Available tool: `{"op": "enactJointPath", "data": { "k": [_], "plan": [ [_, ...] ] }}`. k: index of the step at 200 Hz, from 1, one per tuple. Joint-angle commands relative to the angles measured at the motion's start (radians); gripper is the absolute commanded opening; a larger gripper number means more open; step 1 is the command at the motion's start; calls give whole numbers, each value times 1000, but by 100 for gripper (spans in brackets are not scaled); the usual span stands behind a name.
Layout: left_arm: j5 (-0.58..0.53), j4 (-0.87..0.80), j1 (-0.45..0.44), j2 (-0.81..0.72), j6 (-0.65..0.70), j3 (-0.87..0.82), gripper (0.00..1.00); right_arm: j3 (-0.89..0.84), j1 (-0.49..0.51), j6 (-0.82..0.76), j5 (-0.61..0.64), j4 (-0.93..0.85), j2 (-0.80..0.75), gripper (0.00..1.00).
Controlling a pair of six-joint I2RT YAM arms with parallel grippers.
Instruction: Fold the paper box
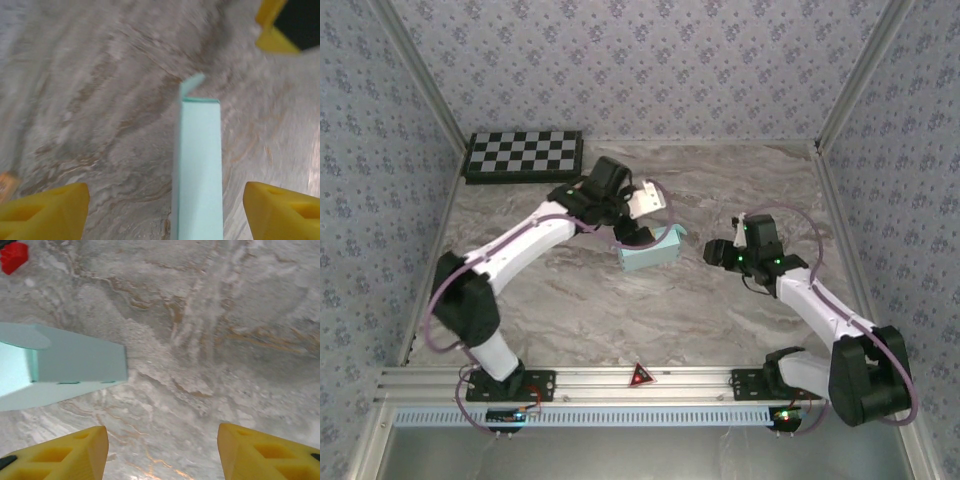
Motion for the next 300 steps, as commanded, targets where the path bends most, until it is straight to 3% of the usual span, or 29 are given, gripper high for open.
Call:
{"op": "enactJointPath", "data": {
  "k": [1, 33, 62, 95, 120, 146, 165, 184, 197, 219, 300],
  "plan": [
    [-86, 151, 39, -126, -304, -76, 80, 83, 11, -55, -79, 27, 33, 61],
    [-233, 144, 88, -281, -632, -205, 80, 182, 22, -139, -110, -10, 102, 60],
    [-254, 97, 116, -386, -869, -352, 77, 257, 23, -187, -112, -62, 168, 59],
    [-343, 64, 133, -455, -1151, -532, 58, 273, 15, -128, 23, -64, 197, 55],
    [-318, 152, 135, -468, -1295, -663, 46, 292, 9, -83, 93, -84, 250, 48],
    [-252, 283, 135, -417, -1362, -745, 31, 302, 8, -64, 57, -52, 308, 41],
    [-219, 343, 135, -358, -1388, -759, 22, 304, 7, -38, 35, -29, 348, 30],
    [-184, 410, 137, -296, -1408, -766, 19, 298, 7, -12, -18, 11, 388, 22],
    [-162, 460, 137, -253, -1419, -771, 15, 294, 10, 1, -53, 37, 416, 20],
    [-123, 522, 142, -190, -1426, -766, 0, 286, 13, 21, -102, 74, 448, 17],
    [-8, 647, 169, -45, -1426, -711, 0, 258, 42, 36, -209, 143, 490, 15]
  ]
}}
